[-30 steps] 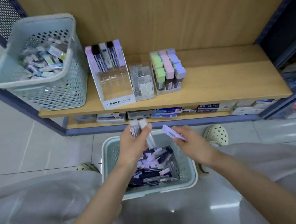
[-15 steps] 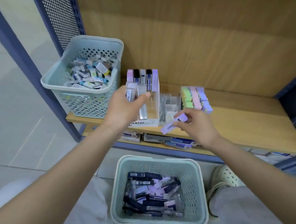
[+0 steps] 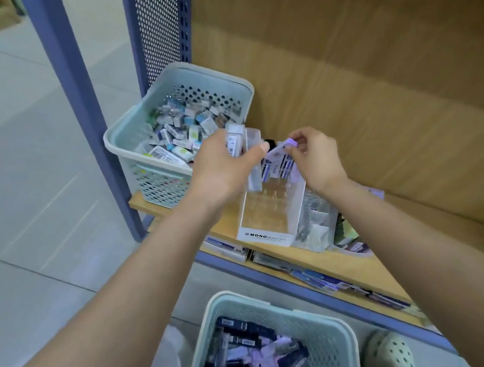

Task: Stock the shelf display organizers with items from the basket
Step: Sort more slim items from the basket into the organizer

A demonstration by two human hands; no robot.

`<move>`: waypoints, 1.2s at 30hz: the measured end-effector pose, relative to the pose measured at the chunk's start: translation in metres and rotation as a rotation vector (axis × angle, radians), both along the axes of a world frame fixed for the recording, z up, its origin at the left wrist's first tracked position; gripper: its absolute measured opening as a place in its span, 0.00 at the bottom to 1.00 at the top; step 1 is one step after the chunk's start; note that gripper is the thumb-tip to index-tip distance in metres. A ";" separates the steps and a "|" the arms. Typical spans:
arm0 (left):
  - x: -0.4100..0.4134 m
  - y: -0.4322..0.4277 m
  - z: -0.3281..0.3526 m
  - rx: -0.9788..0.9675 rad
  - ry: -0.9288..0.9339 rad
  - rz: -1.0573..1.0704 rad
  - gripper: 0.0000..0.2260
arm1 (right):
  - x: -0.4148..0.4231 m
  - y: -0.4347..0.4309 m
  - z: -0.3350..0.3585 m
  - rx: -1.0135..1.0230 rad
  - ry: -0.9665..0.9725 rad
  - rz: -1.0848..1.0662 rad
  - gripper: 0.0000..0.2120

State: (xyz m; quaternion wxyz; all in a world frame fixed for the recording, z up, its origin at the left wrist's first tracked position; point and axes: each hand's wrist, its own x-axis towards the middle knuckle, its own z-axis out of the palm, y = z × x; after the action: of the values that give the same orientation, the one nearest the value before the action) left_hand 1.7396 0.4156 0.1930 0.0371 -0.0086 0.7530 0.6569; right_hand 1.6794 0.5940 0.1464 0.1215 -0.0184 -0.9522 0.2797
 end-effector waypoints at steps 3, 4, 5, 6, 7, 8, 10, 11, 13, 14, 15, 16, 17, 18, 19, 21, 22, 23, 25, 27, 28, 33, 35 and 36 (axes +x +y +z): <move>-0.011 -0.006 0.000 0.020 0.009 0.006 0.11 | -0.020 -0.004 -0.008 0.043 -0.024 0.022 0.09; -0.014 -0.007 0.000 0.027 0.002 0.015 0.09 | -0.024 -0.005 -0.010 0.048 -0.026 0.030 0.09; -0.017 -0.008 0.000 0.032 -0.005 0.026 0.07 | -0.028 -0.006 -0.012 0.049 -0.026 0.036 0.09; -0.020 -0.009 -0.001 0.041 -0.008 0.037 0.07 | -0.031 -0.007 -0.013 0.053 -0.024 0.044 0.09; -0.023 -0.009 -0.002 0.051 -0.008 0.046 0.07 | -0.034 -0.008 -0.013 0.063 -0.022 0.056 0.09; -0.025 -0.010 -0.002 0.059 -0.008 0.053 0.07 | -0.036 -0.010 -0.012 0.077 -0.022 0.074 0.10; -0.028 -0.010 -0.002 0.060 0.000 0.063 0.08 | -0.039 -0.012 -0.011 0.105 -0.012 0.116 0.11; -0.030 -0.011 -0.001 0.059 0.002 0.063 0.08 | -0.040 -0.013 -0.010 0.117 -0.001 0.133 0.11; -0.031 -0.013 -0.002 0.049 -0.008 0.062 0.07 | -0.040 -0.015 -0.011 0.154 0.021 0.161 0.11; -0.031 -0.014 -0.002 0.044 -0.015 0.064 0.07 | -0.040 -0.015 -0.013 0.180 0.020 0.177 0.10; -0.031 -0.014 -0.003 0.044 -0.023 0.066 0.07 | -0.040 -0.015 -0.017 0.197 0.008 0.188 0.10; -0.031 -0.015 -0.003 0.043 -0.031 0.067 0.07 | -0.039 -0.015 -0.020 0.201 -0.012 0.185 0.09; -0.031 -0.015 -0.003 0.039 -0.035 0.067 0.08 | -0.039 -0.015 -0.022 0.187 -0.031 0.164 0.08; -0.030 -0.016 -0.003 0.033 -0.037 0.068 0.09 | -0.039 -0.015 -0.023 0.175 -0.043 0.140 0.07; -0.030 -0.016 -0.003 0.025 -0.038 0.070 0.09 | -0.039 -0.015 -0.024 0.190 -0.041 0.132 0.07; -0.028 -0.015 -0.003 0.017 -0.046 0.070 0.09 | -0.039 -0.016 -0.025 0.295 -0.031 0.159 0.07; -0.028 -0.014 -0.003 0.019 -0.050 0.068 0.09 | -0.039 -0.017 -0.027 0.346 -0.029 0.170 0.08; -0.028 -0.013 -0.003 0.025 -0.055 0.066 0.09 | -0.039 -0.019 -0.029 0.392 -0.030 0.172 0.09; -0.027 -0.010 -0.001 0.040 -0.063 0.060 0.07 | -0.037 -0.020 -0.033 0.468 -0.035 0.179 0.14; -0.026 -0.008 -0.001 0.050 -0.060 0.053 0.07 | -0.034 -0.019 -0.034 0.512 -0.048 0.191 0.18; -0.026 -0.008 -0.001 0.051 -0.064 0.050 0.07 | -0.030 -0.020 -0.032 0.529 -0.055 0.203 0.18; -0.022 -0.003 0.000 0.075 -0.110 0.036 0.07 | 0.017 -0.030 0.001 -0.107 -0.008 0.147 0.13; -0.019 0.000 -0.001 0.085 -0.103 -0.009 0.08 | 0.042 -0.035 0.017 -0.478 -0.153 0.160 0.13; -0.017 0.002 -0.002 0.085 -0.097 -0.038 0.08 | 0.054 -0.035 0.022 -0.581 -0.232 0.189 0.12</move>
State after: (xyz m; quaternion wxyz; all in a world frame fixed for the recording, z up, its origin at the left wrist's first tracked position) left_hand 1.7228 0.4171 0.1907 0.0863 -0.0243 0.7218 0.6863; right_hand 1.7336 0.5588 0.1685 -0.0245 0.0043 -0.8376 0.5458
